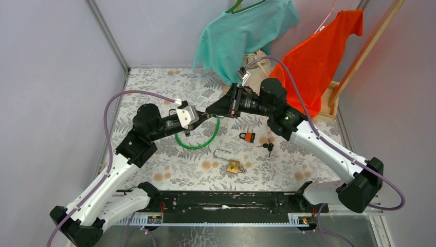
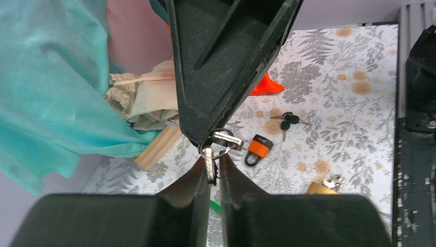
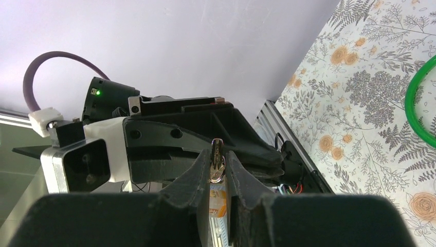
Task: Unlock with the key
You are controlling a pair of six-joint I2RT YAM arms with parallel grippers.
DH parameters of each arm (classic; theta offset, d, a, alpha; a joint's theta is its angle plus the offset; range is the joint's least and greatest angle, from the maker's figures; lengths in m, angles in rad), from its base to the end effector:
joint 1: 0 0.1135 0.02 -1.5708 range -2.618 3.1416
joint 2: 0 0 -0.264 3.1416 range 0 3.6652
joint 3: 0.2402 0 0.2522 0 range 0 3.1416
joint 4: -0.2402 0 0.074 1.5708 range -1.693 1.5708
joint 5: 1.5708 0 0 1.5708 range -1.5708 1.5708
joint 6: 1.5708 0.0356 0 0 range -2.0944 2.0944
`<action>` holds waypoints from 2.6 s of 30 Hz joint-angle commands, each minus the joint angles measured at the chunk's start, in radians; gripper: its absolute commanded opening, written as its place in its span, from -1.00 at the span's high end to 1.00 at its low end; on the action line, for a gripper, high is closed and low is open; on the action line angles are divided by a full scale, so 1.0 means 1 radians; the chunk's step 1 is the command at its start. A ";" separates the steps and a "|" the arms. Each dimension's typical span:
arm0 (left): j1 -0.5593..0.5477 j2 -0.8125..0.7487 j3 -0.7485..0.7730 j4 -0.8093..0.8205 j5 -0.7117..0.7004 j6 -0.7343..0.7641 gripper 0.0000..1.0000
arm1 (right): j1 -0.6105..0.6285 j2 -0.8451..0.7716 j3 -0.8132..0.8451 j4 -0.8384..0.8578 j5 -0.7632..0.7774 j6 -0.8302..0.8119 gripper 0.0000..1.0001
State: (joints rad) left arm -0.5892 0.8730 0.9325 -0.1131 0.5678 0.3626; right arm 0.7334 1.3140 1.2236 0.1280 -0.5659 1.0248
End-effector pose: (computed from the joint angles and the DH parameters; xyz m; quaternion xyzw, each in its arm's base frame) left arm 0.1516 -0.1244 0.3847 0.4905 0.5310 -0.2767 0.6331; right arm 0.2148 0.2192 0.4104 -0.1022 0.6882 0.6562 0.2920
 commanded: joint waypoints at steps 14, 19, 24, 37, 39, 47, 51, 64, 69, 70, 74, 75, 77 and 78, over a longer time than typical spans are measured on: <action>-0.007 0.014 0.094 -0.180 0.103 -0.047 1.00 | -0.016 -0.108 -0.027 -0.010 0.016 -0.086 1.00; -0.008 0.112 0.214 -0.385 0.177 -0.084 1.00 | -0.031 -0.113 0.002 -0.148 -0.008 -0.242 0.67; -0.006 0.252 0.364 -0.647 0.264 -0.076 1.00 | -0.106 -0.116 0.111 -0.386 -0.079 -0.521 -0.08; -0.001 0.509 0.556 -1.010 0.507 -0.037 1.00 | -0.104 -0.117 0.058 -0.238 -0.394 -0.701 0.04; 0.002 0.505 0.559 -0.997 0.527 -0.054 1.00 | -0.087 -0.115 0.037 -0.225 -0.400 -0.705 0.07; 0.005 0.509 0.569 -0.946 0.563 -0.122 1.00 | -0.059 -0.128 -0.034 -0.172 -0.370 -0.691 0.09; 0.005 0.509 0.576 -0.935 0.561 -0.129 1.00 | -0.046 -0.123 -0.042 -0.163 -0.368 -0.679 0.12; 0.005 0.496 0.587 -0.933 0.558 -0.134 1.00 | -0.029 -0.105 -0.040 -0.225 -0.327 -0.714 0.42; 0.005 0.497 0.588 -0.933 0.561 -0.130 1.00 | -0.023 -0.101 -0.038 -0.251 -0.305 -0.731 0.17; 0.005 0.497 0.589 -0.933 0.561 -0.130 1.00 | -0.022 -0.100 -0.038 -0.249 -0.304 -0.728 0.21; 0.005 0.499 0.589 -0.933 0.562 -0.129 1.00 | -0.016 -0.101 -0.039 -0.233 -0.295 -0.718 0.45; 0.005 0.499 0.589 -0.933 0.562 -0.129 1.00 | -0.016 -0.103 -0.041 -0.223 -0.293 -0.715 0.61; 0.005 0.499 0.593 -0.933 0.559 -0.129 0.98 | -0.014 -0.106 -0.045 -0.211 -0.288 -0.708 0.96; 0.005 0.500 0.595 -0.933 0.556 -0.131 0.95 | -0.013 -0.108 -0.047 -0.208 -0.283 -0.706 1.00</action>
State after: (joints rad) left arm -0.5888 1.3865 1.4918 -1.0664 1.0973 0.2451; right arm 0.7101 1.2133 1.1782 -0.1303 -0.8742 0.3153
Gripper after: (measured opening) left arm 0.022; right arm 0.064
